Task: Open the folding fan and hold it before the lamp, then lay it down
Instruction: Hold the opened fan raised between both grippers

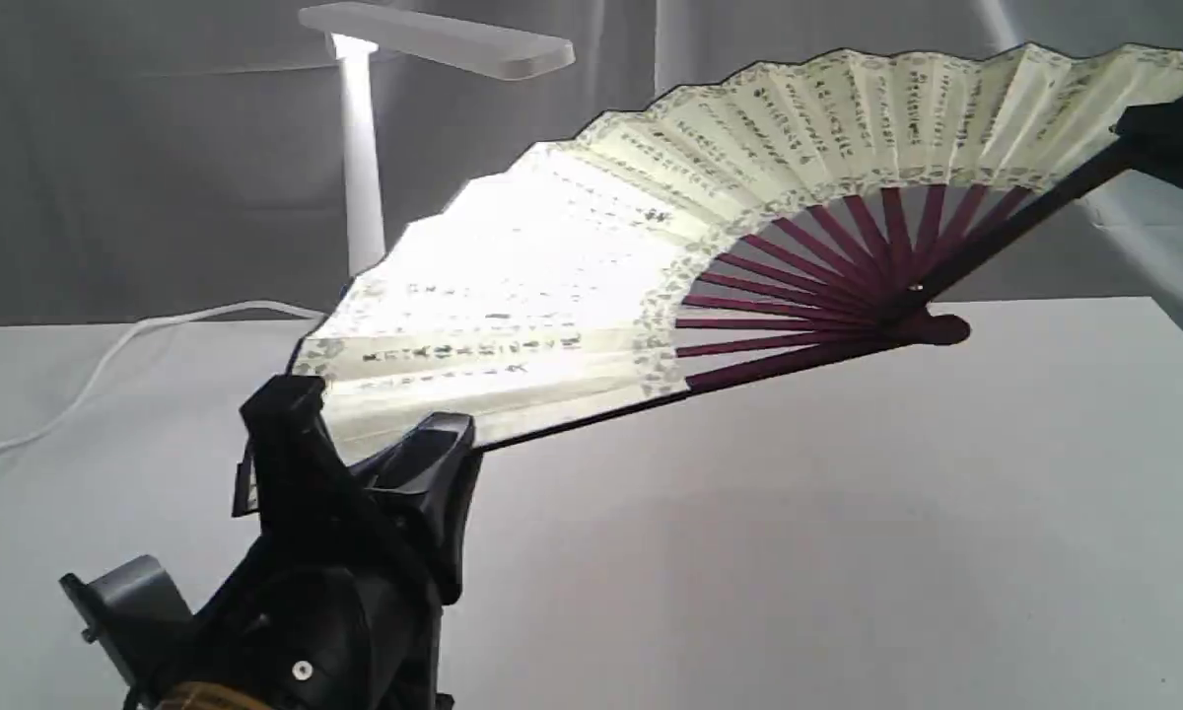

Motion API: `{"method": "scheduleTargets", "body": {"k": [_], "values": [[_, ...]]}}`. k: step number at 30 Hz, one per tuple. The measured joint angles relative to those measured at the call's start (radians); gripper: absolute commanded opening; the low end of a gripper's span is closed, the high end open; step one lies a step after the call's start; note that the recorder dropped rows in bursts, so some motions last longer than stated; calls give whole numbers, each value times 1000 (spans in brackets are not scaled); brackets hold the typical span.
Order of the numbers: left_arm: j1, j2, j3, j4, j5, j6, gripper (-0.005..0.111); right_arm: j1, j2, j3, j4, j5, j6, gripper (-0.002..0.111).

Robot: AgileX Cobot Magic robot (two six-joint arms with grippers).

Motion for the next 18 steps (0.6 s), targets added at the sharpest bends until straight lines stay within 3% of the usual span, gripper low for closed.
{"method": "scheduleTargets", "body": {"k": [18], "values": [[0, -220, 82, -54, 12, 74, 0, 88, -77, 0, 82, 1, -1, 0]]}}
